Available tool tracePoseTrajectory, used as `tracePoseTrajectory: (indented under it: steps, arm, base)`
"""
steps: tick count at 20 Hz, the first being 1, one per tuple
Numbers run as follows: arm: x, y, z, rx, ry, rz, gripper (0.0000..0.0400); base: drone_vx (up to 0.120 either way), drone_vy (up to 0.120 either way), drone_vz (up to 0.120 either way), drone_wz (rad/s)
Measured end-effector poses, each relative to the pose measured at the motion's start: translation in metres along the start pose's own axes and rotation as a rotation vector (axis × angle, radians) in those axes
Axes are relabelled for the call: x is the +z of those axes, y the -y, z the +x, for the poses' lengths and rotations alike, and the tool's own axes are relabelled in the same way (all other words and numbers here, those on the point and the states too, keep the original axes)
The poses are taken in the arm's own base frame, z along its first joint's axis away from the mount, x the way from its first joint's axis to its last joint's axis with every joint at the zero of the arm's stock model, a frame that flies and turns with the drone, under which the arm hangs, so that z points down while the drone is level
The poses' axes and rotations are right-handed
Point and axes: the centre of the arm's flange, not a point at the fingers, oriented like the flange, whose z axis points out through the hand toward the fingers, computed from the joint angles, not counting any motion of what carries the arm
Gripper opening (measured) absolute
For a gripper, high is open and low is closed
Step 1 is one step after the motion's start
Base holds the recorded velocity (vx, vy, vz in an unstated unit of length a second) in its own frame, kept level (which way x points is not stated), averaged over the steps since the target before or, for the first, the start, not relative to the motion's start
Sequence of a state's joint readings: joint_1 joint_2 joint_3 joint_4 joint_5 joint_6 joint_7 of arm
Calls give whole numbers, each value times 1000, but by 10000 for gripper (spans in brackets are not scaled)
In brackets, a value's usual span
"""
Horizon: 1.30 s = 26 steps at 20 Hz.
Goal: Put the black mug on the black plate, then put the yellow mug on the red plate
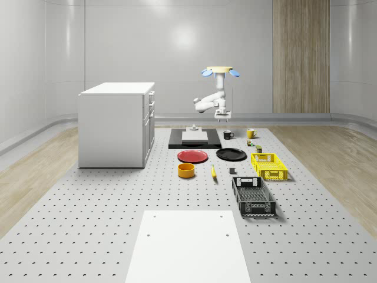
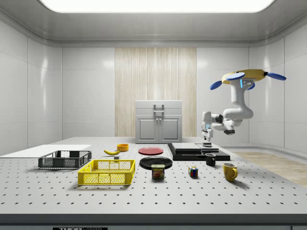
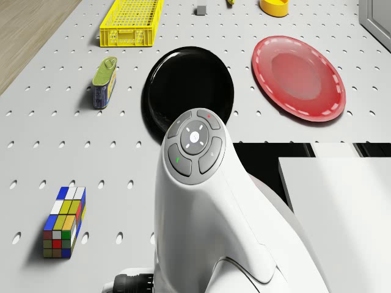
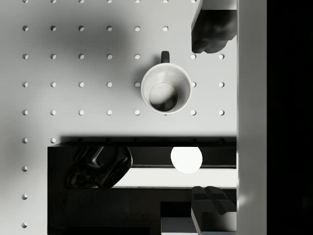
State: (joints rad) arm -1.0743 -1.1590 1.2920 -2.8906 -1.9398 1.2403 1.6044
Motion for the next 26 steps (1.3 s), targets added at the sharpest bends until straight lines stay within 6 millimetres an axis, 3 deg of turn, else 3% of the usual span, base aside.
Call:
tracePoseTrajectory:
  steps: [12,26]
  arm:
    - [0,0,0,0,-1,-1,400]
    - [43,-7,-6,1,-1,-1,400]
  base:
    - [0,23,-120,0]
    - [0,0,0,0]
